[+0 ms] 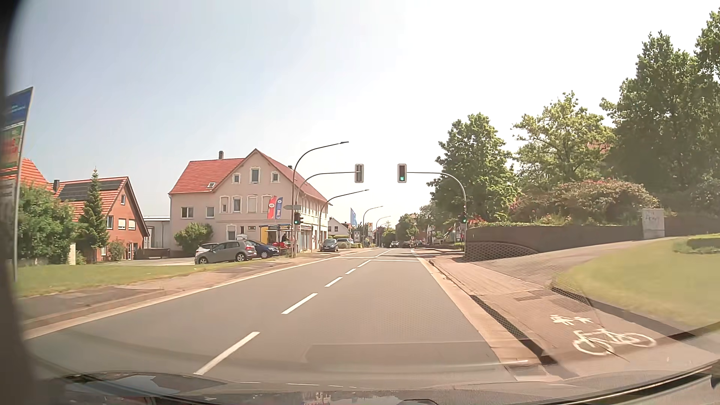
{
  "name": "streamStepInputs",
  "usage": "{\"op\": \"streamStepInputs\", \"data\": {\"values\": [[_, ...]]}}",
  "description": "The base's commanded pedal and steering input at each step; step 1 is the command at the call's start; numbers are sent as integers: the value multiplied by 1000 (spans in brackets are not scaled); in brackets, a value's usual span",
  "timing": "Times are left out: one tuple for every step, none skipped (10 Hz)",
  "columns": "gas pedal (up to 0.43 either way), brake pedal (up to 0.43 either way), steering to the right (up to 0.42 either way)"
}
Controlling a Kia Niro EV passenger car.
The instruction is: Follow the waypoints while adhering to traffic rules and regulations
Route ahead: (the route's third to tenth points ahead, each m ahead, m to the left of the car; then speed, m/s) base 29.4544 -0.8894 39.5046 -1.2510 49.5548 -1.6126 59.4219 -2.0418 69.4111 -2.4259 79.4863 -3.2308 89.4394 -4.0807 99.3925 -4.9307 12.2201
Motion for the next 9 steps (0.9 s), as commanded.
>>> {"op": "streamStepInputs", "data": {"values": [[138, 0, 20], [138, 0, 18], [138, 0, 17], [138, 0, 17], [138, 0, 16], [138, 0, 12], [150, 0, 8], [150, 0, 7], [150, 0, 7]]}}
